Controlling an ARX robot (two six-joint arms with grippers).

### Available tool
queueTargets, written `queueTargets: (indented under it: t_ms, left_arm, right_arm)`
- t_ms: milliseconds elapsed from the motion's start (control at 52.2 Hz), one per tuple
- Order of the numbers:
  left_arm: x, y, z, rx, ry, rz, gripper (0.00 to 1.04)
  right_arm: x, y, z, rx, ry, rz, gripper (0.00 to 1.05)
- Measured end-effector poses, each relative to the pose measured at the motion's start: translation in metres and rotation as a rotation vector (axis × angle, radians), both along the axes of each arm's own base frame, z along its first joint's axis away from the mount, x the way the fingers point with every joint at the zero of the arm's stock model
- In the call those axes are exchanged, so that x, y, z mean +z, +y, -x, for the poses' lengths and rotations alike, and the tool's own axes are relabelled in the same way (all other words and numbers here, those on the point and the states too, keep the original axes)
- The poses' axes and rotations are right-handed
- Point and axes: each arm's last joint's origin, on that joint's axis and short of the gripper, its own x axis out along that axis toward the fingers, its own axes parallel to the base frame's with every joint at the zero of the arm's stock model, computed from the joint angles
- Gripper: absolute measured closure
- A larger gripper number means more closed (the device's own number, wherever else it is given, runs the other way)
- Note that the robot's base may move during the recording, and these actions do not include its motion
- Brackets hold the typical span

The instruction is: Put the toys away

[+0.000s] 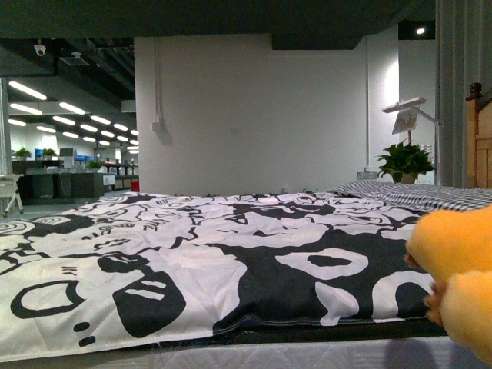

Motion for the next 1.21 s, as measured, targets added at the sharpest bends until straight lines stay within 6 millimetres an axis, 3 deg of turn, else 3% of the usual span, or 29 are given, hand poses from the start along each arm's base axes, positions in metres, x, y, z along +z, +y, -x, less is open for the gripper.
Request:
queueTargets:
  t_ms: [1206]
  left_arm:
    - [0.0,0.0,0.0,0.0,0.0,0.0,0.06]
  right_arm:
    - [-0.0054,-0.0026,0.0001,-0.02,0.006,0.005,0.85]
